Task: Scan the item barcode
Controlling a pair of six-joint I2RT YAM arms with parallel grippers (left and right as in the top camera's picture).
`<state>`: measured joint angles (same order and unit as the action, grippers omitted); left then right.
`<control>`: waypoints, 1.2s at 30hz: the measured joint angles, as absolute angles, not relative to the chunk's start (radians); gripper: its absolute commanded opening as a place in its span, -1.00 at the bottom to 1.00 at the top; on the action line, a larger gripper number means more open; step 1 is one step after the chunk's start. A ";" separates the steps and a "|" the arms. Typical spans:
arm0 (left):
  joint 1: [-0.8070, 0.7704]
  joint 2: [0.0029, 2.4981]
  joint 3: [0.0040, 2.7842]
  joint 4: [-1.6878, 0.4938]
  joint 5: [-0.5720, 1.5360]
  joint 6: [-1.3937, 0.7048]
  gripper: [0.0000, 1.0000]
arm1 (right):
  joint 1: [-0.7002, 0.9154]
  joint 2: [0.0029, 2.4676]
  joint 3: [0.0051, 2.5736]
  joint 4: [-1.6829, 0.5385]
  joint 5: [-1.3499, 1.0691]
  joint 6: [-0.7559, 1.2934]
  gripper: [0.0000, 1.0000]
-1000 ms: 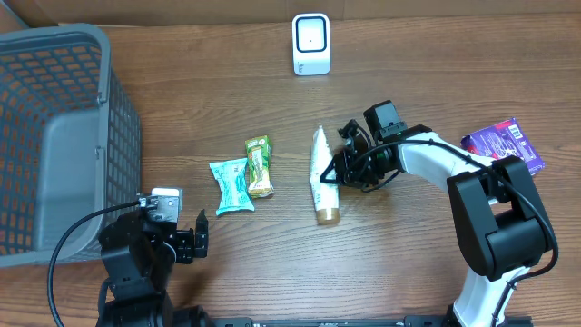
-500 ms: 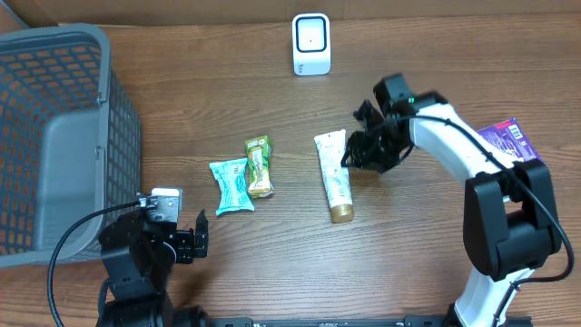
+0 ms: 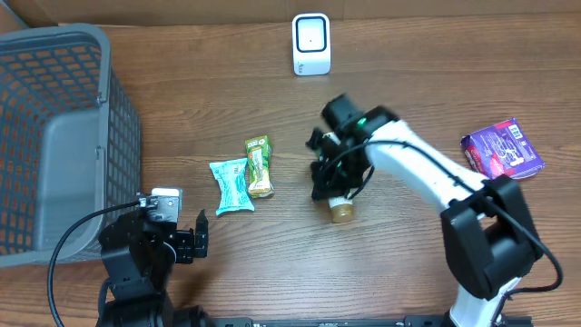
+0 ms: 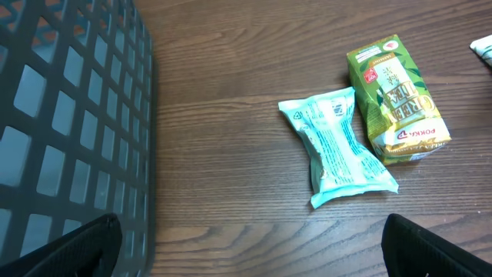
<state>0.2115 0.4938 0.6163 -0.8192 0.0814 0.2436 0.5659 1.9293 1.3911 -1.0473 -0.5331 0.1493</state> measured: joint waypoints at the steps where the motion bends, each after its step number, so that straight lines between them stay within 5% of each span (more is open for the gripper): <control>1: 0.212 0.494 0.616 -0.819 0.081 0.244 0.99 | 0.579 1.929 1.374 -1.036 -0.523 0.162 -0.92; 23: 0.212 0.494 0.616 -0.819 0.081 0.244 0.99 | 0.473 1.926 1.475 -1.053 -0.384 0.223 -0.93; 36: 0.212 0.494 0.616 -0.819 0.081 0.244 0.99 | 0.635 1.925 1.272 -0.992 -0.324 0.271 -0.93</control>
<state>0.2115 0.4938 0.6163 -0.8192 0.0814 0.2436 0.6350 1.9251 1.2724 -0.9916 -0.3237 0.2714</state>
